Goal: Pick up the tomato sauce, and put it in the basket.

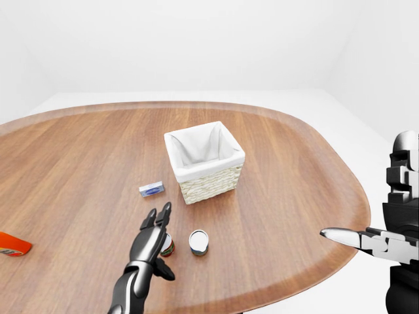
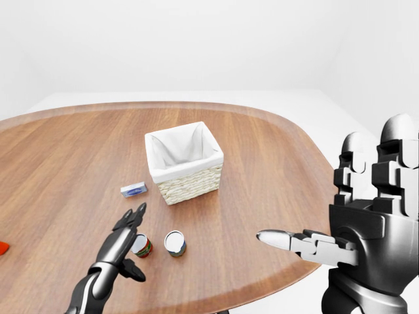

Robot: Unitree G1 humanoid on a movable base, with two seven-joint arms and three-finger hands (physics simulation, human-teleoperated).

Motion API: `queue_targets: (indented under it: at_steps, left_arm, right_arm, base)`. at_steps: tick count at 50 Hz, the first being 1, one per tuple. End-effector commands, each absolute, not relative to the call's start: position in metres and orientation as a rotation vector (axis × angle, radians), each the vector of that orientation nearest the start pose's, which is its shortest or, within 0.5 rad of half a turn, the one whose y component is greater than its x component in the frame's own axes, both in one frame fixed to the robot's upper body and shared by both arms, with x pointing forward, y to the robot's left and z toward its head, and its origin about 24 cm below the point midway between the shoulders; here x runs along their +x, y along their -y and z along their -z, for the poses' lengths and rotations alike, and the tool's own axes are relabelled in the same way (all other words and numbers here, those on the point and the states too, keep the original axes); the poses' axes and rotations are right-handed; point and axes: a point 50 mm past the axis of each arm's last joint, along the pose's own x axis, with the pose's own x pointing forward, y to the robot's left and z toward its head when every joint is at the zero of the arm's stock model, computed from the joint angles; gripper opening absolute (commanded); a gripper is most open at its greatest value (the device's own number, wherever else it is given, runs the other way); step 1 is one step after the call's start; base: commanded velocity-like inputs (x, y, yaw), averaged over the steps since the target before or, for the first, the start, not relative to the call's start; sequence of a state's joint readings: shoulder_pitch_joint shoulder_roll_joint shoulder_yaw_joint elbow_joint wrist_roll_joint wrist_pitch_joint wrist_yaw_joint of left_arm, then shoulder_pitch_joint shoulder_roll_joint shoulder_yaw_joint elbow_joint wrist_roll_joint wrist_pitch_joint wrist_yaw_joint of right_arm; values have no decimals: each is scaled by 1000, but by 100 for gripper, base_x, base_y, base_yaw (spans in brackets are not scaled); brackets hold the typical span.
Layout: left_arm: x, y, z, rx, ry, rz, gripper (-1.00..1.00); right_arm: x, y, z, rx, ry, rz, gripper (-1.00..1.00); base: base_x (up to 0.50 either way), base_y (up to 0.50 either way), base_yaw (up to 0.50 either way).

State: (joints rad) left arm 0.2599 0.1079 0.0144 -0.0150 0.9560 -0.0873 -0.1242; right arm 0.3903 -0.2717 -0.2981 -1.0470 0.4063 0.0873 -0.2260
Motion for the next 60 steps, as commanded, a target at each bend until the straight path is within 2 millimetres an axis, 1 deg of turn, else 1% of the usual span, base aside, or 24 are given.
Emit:
queue_targets:
  at_steps: [1,9,11,15,16,19,25,29,32,49,52,53,60]
  left_arm:
    - [202,-177,21,1067,-248,200,100]
    - [203,-176,26,1080,-250,204,100]
    - [203,-177,31,1093,-259,202,100]
    - [204,-177,30,1098,-259,205,100]
    - [202,-178,34,1131,-268,218,100]
    - [199,-179,39,1132,-287,223,100]
    - [202,-181,37,1141,-281,211,100]
    - [209,-187,35,1146,-273,171,100]
    - [211,-187,35,1129,-273,162,100]
    - [213,-186,36,1143,-259,157,100]
    - [214,-186,40,1154,-264,157,100]
    - [215,-187,44,1156,-277,159,100]
    - [217,-188,53,1174,-293,161,100]
  right_arm:
    - [132,210,-206,-4,605,219,100]
    - [132,210,-205,-4,610,218,100]
    - [132,210,-206,-3,610,219,100]
    - [132,210,-206,-4,609,220,100]
    - [132,210,-206,-3,611,221,100]
    - [133,209,-206,-3,616,218,100]
    - [133,210,-206,-3,614,220,100]
    - [133,209,-206,-4,617,219,100]
    - [133,209,-206,-4,619,219,100]
    - [133,209,-206,-3,615,219,100]
    - [133,209,-206,-2,625,221,100]
    - [133,209,-206,-2,629,221,100]
    - [132,209,-205,-3,619,222,100]
  base:
    - [0,0,0]
    - [0,0,0]
    - [0,0,0]
    - [0,0,0]
    - [0,0,0]
    - [0,0,0]
    - [0,0,0]
    - [0,0,0]
    - [0,0,0]
    - [0,0,0]
    - [0,0,0]
    - [0,0,0]
    - [0,0,0]
